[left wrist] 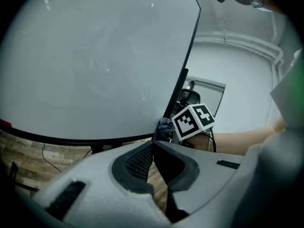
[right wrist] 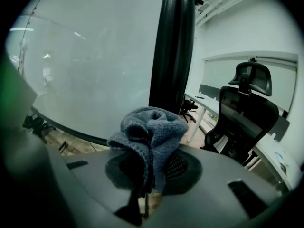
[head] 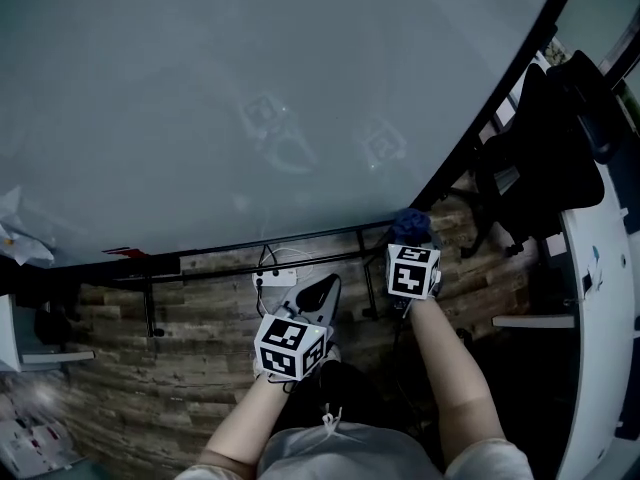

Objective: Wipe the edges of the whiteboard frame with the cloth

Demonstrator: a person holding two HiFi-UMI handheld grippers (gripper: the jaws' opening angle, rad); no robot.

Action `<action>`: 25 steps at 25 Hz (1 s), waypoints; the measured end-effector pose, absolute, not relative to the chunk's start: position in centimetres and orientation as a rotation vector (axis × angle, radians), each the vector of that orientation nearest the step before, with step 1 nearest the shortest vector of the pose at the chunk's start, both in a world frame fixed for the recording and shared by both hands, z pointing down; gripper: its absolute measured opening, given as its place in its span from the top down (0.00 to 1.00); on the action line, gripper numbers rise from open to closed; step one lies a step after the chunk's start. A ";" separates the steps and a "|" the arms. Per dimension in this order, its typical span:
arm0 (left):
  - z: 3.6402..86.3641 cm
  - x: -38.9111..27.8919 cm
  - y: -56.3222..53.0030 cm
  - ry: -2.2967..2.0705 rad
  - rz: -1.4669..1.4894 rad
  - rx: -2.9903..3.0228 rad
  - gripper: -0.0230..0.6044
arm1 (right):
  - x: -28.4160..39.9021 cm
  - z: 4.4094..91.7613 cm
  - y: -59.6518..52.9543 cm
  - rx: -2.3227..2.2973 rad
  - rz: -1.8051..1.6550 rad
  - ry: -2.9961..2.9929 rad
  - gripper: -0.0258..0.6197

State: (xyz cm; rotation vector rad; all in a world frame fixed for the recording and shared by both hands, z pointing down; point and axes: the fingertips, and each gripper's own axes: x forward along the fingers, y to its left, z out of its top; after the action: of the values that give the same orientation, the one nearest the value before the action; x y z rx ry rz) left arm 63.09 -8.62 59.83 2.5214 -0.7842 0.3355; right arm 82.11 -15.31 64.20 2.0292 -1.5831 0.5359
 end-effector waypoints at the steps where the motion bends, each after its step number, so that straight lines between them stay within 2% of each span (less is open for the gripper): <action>1: 59.9 62.8 -8.7 -0.801 0.332 2.512 0.93 | 82.1 64.2 -15.3 2.034 0.530 -1.582 0.85; 8: 60.0 59.9 -9.4 -0.915 0.310 2.466 0.93 | 80.0 64.5 -15.4 2.059 0.537 -1.545 0.85; 19: 60.6 53.8 -10.4 -1.030 0.245 2.357 0.93 | 72.0 65.1 -16.6 1.974 0.619 -1.635 0.85; 25: 60.8 47.9 -10.9 -1.078 0.238 2.336 0.93 | 66.6 65.6 -17.3 1.952 0.627 -1.656 0.85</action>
State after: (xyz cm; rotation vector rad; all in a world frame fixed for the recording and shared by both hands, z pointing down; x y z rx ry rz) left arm 47.91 -10.93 60.81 2.3361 -1.0782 0.2379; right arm 66.65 -17.29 65.57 1.9521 -1.6558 0.6269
